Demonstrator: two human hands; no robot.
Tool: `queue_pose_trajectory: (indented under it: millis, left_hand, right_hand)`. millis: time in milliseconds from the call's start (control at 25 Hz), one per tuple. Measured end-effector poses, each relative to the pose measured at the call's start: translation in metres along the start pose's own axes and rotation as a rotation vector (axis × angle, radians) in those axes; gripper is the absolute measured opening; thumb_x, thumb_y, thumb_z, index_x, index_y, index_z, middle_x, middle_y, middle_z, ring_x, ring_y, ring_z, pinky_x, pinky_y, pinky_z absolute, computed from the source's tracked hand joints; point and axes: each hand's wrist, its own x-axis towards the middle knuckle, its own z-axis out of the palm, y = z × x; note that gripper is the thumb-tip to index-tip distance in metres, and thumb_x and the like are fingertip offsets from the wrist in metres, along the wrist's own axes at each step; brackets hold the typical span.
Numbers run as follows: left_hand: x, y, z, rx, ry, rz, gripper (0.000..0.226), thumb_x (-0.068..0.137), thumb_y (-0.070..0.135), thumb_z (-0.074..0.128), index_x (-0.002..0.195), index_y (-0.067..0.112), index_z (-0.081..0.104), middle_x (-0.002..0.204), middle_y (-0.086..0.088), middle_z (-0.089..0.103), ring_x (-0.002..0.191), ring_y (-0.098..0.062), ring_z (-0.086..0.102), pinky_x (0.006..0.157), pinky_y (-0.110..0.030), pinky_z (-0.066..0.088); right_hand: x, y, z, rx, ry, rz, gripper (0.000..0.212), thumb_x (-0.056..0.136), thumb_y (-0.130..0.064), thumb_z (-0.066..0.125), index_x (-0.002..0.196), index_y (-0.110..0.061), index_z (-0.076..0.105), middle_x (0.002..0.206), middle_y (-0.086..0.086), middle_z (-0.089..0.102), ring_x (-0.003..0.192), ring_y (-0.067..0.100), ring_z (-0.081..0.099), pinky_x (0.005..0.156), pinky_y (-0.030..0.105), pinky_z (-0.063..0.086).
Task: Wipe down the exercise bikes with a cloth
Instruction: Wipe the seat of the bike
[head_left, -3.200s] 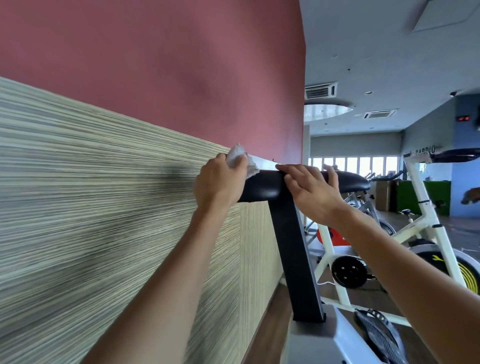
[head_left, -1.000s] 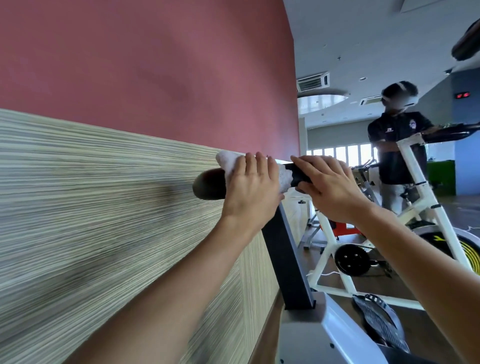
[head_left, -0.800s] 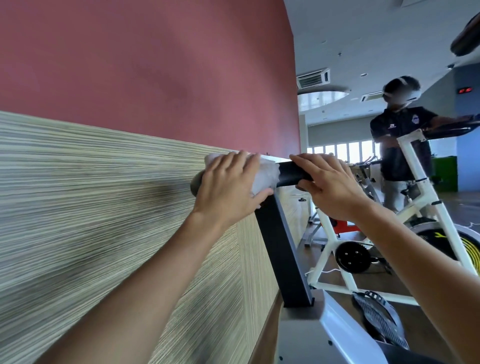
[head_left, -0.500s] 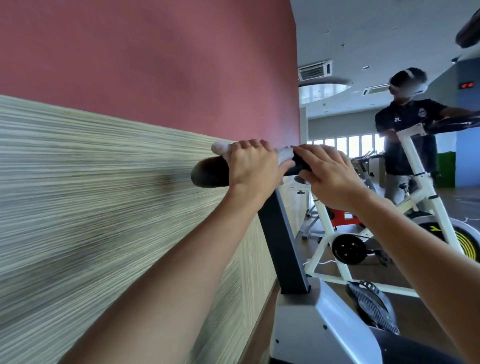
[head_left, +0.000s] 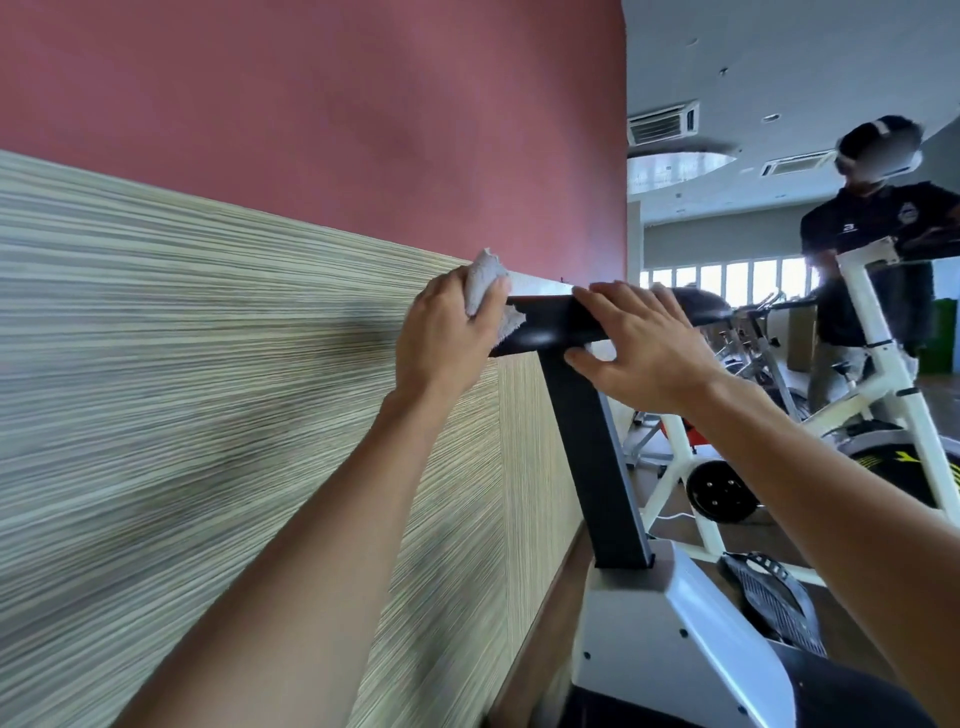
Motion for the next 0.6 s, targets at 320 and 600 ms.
queue_pose_trajectory:
  millis: [320,600]
  left_hand:
    - [0.033,0.017,-0.002,0.215,-0.284,-0.140,0.045,0.096,0.055,0.044,0.096,0.017,0.067,0.094,-0.003,0.066,0.090,-0.029,0.060,0.073,-0.036,0.043]
    - [-0.004,0.034,-0.016,0.166,-0.176,0.135,0.047,0.097,0.055,0.032,0.090,0.022,0.066,0.096,0.002,0.067,0.090,-0.023,0.059,0.089,-0.043,0.044]
  right_hand:
    - [0.013,-0.009,0.016,-0.028,-0.024,-0.016,0.082,0.091,-0.059,0.057,0.157,-0.024,0.024,0.154,-0.001,0.035,0.149,0.024,0.022,0.123,0.057,-0.003]
    - [0.011,-0.007,0.018,0.006,-0.061,-0.006,0.082,0.082,-0.053,0.058,0.153,-0.030,0.025,0.148,-0.007,0.036,0.144,0.020,0.024,0.123,0.051,0.001]
